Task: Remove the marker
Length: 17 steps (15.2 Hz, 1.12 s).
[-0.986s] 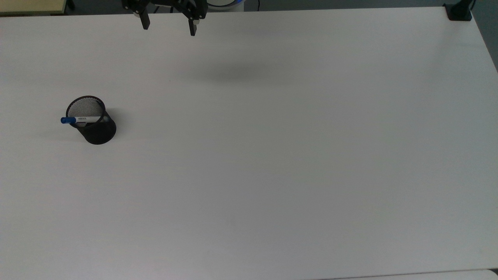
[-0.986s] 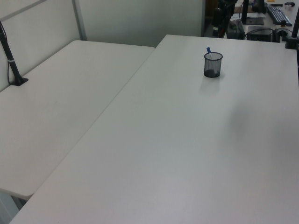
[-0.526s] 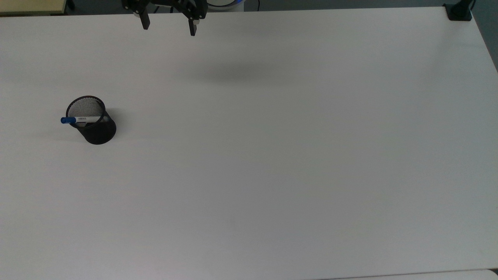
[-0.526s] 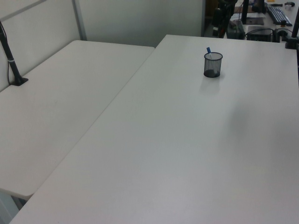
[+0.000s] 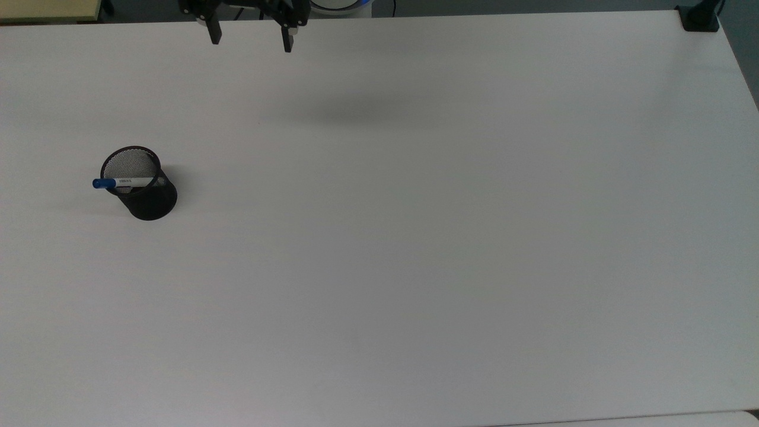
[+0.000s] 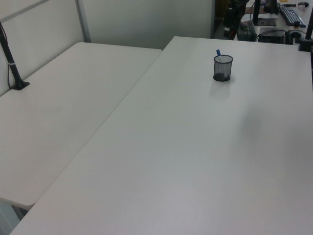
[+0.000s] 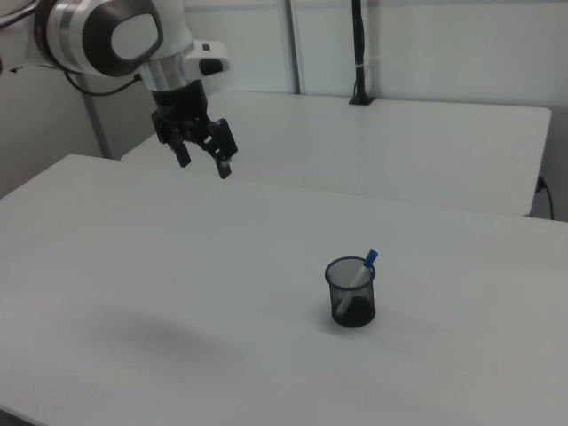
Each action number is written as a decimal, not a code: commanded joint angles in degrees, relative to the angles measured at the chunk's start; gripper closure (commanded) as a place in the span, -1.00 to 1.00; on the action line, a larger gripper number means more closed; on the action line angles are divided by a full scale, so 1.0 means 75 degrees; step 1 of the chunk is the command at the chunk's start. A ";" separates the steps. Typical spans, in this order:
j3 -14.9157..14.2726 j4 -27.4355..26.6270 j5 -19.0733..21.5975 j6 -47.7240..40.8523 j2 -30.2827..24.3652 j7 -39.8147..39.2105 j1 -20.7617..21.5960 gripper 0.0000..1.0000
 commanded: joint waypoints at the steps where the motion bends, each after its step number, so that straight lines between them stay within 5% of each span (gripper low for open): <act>1: -0.0100 0.0030 0.0003 -0.0213 -0.0058 -0.2120 -0.0557 -1.00; 3: -0.0100 -0.0005 -0.0008 -0.0027 0.0141 -0.3026 -0.0851 -1.00; 6: -0.0147 -0.0109 -0.0032 0.0896 0.0422 -0.3041 -0.1227 -1.00; 12: -0.0628 -0.0602 -0.0067 0.3638 0.1242 -0.1275 -0.1344 -1.00; 17: -0.1002 -0.0614 -0.0079 0.4789 0.2062 -0.0709 -0.1356 -0.95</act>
